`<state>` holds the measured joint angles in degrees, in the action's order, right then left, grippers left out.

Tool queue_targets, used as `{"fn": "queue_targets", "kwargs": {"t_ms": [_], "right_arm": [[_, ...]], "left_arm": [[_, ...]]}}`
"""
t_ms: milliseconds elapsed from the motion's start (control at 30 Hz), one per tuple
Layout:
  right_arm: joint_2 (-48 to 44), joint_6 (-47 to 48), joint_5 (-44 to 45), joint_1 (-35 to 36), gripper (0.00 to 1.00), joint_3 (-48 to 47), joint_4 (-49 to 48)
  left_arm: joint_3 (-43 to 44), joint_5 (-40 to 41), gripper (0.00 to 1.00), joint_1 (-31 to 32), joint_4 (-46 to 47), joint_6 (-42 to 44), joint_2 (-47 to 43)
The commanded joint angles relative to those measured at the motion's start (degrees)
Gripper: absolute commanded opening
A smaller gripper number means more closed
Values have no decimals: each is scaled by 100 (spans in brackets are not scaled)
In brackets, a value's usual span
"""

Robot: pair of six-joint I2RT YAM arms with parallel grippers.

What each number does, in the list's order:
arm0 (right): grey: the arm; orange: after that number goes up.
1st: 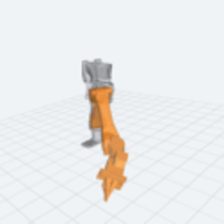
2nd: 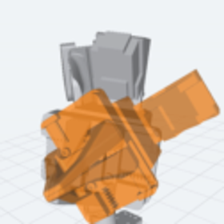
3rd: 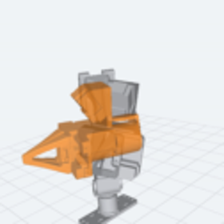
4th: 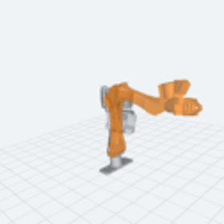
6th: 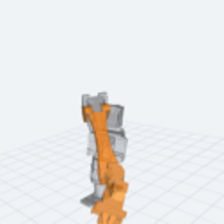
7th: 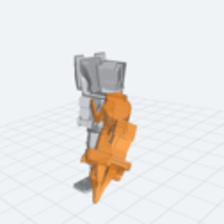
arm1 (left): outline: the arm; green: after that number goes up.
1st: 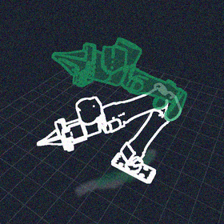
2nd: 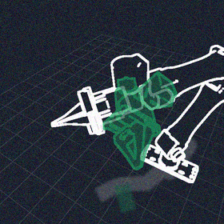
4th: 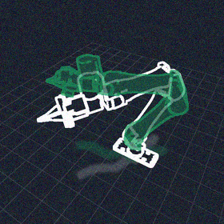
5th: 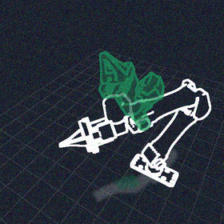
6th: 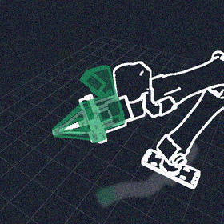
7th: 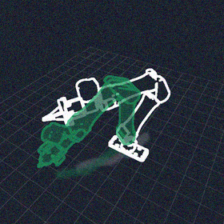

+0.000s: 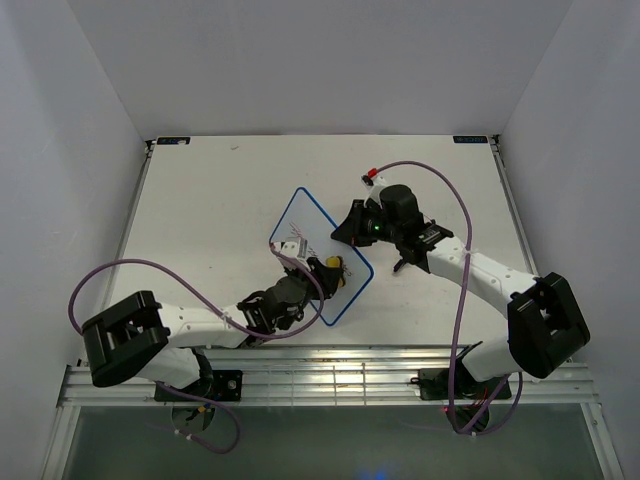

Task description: Erase the whiteboard

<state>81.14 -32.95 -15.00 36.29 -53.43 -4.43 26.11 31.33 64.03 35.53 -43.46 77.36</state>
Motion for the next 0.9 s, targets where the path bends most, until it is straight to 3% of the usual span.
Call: {"fn": "queue_targets", "kwargs": {"t_ms": [0, 267, 500, 733, 867], "right_arm": [[-72, -256, -458, 132, 8, -519, -884], [-178, -449, -811, 132, 8, -265, -1131], [-309, -388, -794, 132, 8, -221, -1034], [-310, -414, -829, 132, 8, -186, -1069], [-354, -440, -846, 132, 8, -116, -1121]], "left_arm": [[140, -1119, 0, 162, -232, 451, 183], [324, -2094, 0, 162, 147, 1805, 437], [334, -2334, 0, 162, 139, 2517, 253], [237, -1483, 2, 14, -72, 2326, 121], [254, -1322, 2, -530, -450, 1676, 130]]}}
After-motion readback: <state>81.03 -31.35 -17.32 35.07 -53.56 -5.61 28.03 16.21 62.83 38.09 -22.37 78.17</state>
